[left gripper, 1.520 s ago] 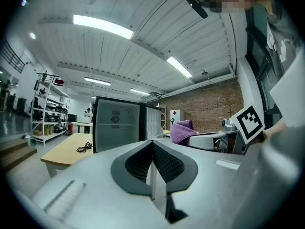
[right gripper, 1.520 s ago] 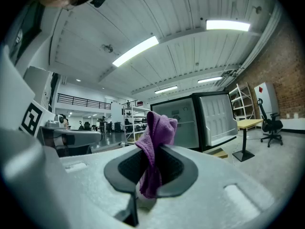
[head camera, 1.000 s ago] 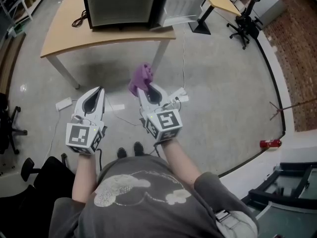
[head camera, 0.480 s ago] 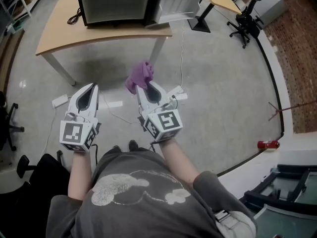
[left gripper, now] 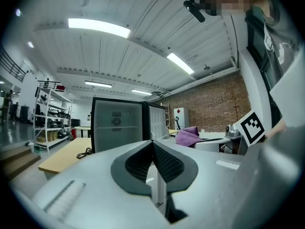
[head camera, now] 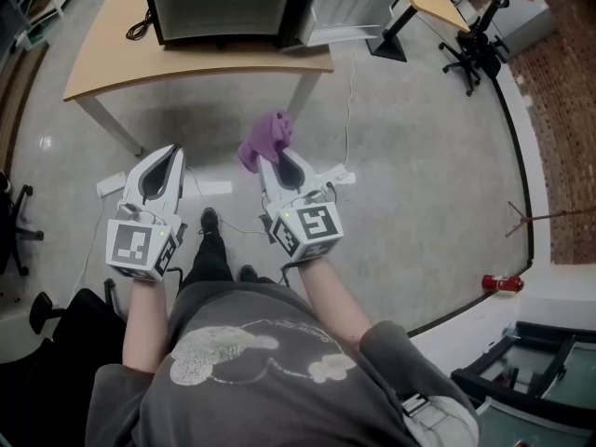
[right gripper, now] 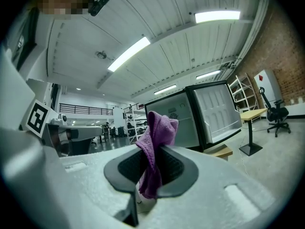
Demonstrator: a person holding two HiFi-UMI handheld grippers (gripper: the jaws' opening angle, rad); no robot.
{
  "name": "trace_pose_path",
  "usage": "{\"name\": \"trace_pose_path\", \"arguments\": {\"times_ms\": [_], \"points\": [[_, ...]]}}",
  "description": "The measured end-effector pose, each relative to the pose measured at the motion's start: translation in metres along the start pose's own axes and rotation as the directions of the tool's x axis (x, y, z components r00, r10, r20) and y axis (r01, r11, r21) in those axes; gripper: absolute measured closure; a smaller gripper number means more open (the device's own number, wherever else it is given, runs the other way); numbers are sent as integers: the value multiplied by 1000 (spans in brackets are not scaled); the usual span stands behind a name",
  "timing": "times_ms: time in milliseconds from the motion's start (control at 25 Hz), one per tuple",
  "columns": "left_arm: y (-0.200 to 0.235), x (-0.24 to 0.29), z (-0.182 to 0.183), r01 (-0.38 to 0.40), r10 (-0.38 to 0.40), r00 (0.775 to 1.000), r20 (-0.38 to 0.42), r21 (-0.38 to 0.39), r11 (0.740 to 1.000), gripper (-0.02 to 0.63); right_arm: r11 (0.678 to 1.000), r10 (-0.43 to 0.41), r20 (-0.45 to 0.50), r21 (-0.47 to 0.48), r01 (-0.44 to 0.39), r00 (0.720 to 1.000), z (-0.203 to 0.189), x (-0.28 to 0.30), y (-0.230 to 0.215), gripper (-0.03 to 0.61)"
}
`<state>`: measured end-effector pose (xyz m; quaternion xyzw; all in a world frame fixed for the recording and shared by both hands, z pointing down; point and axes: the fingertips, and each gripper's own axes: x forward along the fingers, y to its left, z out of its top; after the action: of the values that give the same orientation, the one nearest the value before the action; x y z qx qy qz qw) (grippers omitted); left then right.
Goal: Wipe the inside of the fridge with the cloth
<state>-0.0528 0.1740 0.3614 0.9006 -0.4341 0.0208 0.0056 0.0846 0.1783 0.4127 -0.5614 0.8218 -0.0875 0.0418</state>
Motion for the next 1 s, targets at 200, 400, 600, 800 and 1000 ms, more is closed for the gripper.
{"name": "trace_pose_path", "arguments": {"times_ms": [200,400,600,800,1000], "points": [[45,45,2,14,-14,1000,19,-5,1000,597,999,-6,2,-34,6,1000,5,57,-11,538],[98,96,12,34,-34,999,30,0,999,597,998,-23,16,-55,24,1000,24,126,-23,539],[148,133,16,62,-61,998,26,-19,998,597,997,-49,19,-63,50,999,37,191,-28,538],[190,164,20,81,-80,996,38,-30,996,597,995,-63,27,-79,65,998,46,244,-27,538],[212,188,24,90,-89,995,50,-20,996,597,994,-55,26,-96,57,998,49,275,-25,538]]}}
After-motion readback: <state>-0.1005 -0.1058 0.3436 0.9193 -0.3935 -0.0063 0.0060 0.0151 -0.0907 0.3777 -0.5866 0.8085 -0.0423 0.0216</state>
